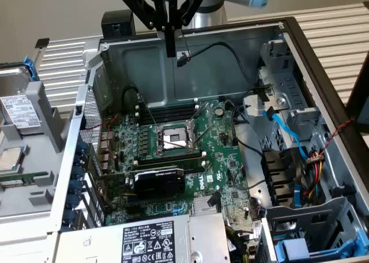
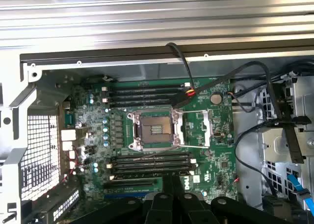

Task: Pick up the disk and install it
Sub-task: 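Reach for the disk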

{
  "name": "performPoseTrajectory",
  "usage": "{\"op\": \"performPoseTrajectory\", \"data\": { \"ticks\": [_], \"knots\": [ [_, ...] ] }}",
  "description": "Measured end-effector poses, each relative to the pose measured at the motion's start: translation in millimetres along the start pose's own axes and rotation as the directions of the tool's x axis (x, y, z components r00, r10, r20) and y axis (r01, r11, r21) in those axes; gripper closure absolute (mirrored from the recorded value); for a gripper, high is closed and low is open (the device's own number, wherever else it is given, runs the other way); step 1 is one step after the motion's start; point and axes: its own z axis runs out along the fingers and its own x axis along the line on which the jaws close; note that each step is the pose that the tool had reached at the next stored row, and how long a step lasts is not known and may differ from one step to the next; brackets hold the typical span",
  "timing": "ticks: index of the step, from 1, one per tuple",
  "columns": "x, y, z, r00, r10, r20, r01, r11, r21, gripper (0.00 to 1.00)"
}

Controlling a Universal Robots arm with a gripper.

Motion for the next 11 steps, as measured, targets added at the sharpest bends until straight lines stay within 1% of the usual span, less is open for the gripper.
{"op": "performPoseTrajectory", "data": {
  "ticks": [11],
  "knots": [
    [0.0, 0.0, 0.0, 1.0000, 0.000, 0.0000, 0.000, 1.0000, -0.0001, 0.89]
  ]
}}
